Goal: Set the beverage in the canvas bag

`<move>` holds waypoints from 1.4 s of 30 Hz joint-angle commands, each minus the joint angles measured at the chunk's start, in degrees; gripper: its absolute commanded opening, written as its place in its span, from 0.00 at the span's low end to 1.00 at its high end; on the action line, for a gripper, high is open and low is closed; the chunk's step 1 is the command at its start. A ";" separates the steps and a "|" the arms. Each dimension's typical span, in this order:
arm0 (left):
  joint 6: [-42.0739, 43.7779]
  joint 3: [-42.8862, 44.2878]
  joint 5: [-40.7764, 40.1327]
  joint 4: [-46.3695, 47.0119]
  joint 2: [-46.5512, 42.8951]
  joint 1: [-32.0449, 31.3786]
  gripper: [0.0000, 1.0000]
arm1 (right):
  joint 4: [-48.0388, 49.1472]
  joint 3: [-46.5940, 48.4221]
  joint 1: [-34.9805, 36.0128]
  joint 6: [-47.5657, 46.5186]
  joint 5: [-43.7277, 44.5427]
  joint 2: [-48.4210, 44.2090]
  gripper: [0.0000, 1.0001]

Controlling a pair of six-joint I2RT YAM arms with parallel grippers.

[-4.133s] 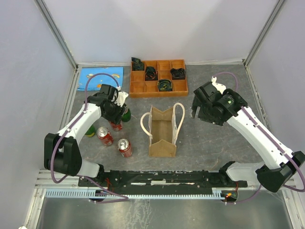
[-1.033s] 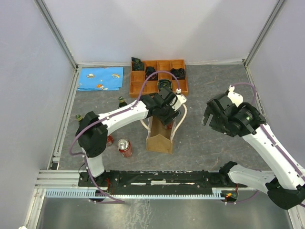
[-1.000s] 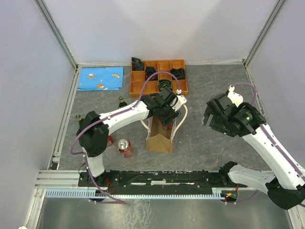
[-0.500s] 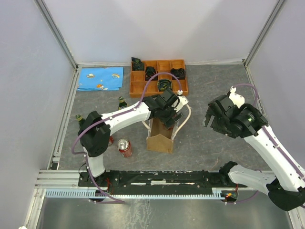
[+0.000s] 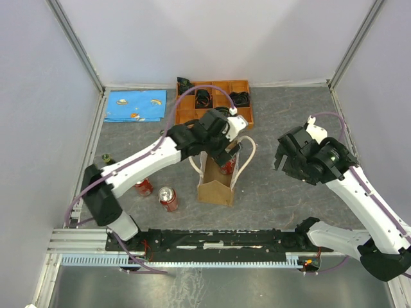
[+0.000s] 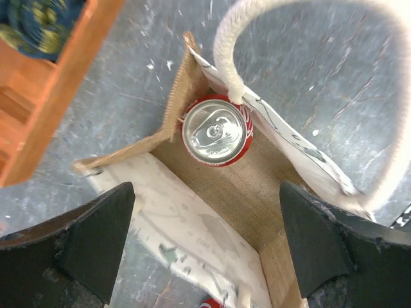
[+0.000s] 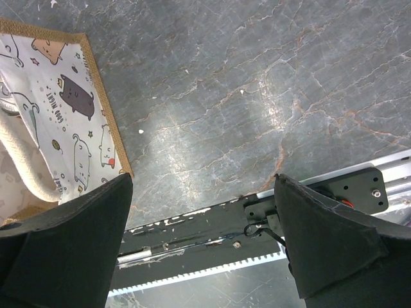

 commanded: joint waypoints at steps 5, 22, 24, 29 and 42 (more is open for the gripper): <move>4.93 5.83 8.88 -9.12 -19.34 8.11 0.99 | 1.07 0.57 -0.10 -0.03 0.69 0.19 0.99; 19.66 -17.00 15.88 -31.22 -32.70 18.32 0.99 | 3.88 -0.12 -0.17 -2.31 -0.89 2.50 0.99; 19.57 -20.66 14.38 -27.81 -32.97 18.28 0.99 | 3.80 -0.04 -0.13 -2.31 -0.99 2.53 0.99; 20.86 -25.92 14.24 -24.39 -32.87 18.24 0.99 | 3.16 0.17 -0.10 -1.65 -0.70 2.11 0.99; 21.30 -32.85 14.91 -19.74 -31.62 17.21 1.00 | 2.82 0.53 -0.15 -1.20 -0.83 3.22 0.99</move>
